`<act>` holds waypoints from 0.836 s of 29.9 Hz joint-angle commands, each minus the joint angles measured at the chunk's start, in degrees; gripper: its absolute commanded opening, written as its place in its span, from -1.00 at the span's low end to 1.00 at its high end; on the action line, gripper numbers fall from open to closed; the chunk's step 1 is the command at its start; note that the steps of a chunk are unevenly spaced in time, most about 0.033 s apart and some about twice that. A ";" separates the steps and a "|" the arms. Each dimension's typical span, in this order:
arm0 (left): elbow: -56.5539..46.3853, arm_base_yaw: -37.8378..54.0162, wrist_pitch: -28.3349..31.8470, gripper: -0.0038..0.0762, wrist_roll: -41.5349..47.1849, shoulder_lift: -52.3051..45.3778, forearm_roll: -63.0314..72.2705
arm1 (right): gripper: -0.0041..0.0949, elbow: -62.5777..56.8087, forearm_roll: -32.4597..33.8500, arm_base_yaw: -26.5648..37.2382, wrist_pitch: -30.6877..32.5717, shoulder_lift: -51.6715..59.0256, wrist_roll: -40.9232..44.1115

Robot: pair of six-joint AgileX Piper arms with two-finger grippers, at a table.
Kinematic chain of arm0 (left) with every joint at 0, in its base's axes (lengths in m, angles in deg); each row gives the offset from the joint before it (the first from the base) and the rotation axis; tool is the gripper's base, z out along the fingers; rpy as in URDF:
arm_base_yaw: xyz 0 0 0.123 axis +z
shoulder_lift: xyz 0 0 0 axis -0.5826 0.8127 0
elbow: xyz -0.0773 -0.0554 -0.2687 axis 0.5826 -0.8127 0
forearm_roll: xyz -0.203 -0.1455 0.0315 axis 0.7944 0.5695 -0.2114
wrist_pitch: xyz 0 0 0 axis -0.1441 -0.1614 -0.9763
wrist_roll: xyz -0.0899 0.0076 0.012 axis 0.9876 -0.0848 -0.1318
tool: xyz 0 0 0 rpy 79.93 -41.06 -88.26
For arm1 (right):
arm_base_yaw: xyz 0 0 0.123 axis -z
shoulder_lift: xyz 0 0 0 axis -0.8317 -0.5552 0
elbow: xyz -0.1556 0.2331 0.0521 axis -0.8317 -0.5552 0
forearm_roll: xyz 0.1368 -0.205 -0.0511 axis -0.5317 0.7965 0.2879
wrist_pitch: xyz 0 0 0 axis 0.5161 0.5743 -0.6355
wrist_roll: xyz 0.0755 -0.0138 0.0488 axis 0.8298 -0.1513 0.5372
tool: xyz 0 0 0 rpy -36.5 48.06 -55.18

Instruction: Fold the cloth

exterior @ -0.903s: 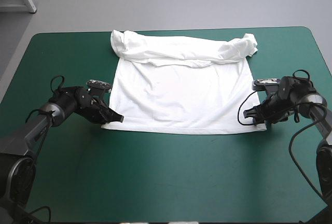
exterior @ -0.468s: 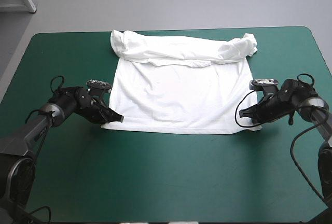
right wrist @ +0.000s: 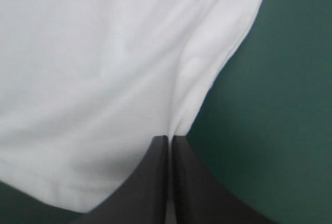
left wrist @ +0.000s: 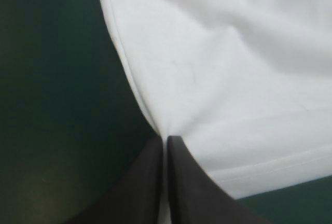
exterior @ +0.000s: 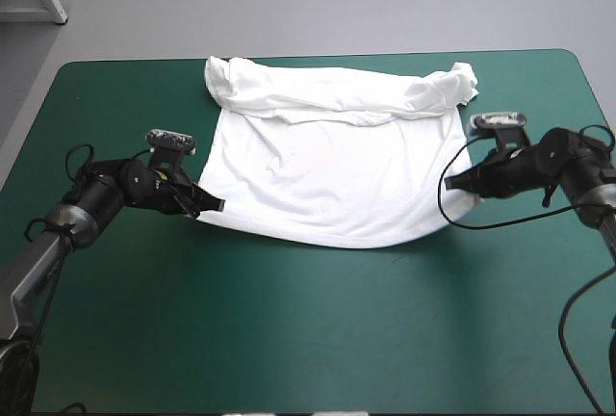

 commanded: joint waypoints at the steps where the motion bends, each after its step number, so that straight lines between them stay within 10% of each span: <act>1: 4.94 -0.36 4.48 -0.86 0.22 -5.42 0.99 | -0.95 8.20 -1.40 -0.10 -1.31 6.44 -0.62; 25: 63.84 -0.36 5.90 -0.86 -2.43 -8.45 0.32 | -0.95 63.24 -2.69 -0.10 -1.84 9.08 -0.63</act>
